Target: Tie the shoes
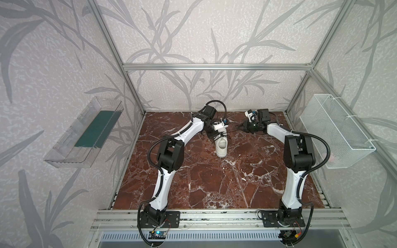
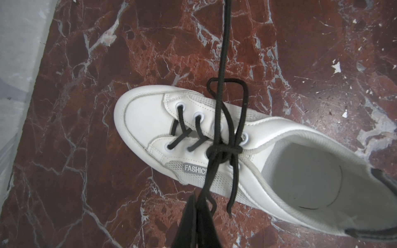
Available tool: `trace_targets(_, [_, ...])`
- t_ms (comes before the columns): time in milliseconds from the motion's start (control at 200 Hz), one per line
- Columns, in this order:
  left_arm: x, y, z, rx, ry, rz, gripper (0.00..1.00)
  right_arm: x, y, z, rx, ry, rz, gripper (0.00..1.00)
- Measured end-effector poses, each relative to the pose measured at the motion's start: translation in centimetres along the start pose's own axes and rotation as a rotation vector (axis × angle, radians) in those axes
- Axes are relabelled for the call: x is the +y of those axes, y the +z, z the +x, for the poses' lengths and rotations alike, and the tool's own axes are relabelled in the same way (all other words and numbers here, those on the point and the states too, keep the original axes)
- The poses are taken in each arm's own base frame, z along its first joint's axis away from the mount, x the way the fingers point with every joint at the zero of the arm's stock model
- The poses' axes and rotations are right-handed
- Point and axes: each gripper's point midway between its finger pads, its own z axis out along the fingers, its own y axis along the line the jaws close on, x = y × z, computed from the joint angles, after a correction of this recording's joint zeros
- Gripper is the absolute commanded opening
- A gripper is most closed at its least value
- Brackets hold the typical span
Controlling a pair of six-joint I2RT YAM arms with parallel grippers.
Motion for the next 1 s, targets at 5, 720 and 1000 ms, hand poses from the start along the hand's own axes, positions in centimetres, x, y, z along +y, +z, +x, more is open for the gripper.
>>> trace_targets(5, [0.0,0.0,0.0,0.001,0.000,0.000,0.00,0.0,0.0,0.0,0.000,0.000,0.000,0.00])
trace_targets(720, [0.4,0.4,-0.6,-0.002,-0.002,0.027,0.00,-5.3,-0.4,4.6,0.090,0.146,0.024,0.55])
trace_targets(1000, [0.7,0.8,-0.3,0.008,-0.013,0.037,0.00,-5.1,-1.1,5.4,0.116,0.127,-0.005,0.50])
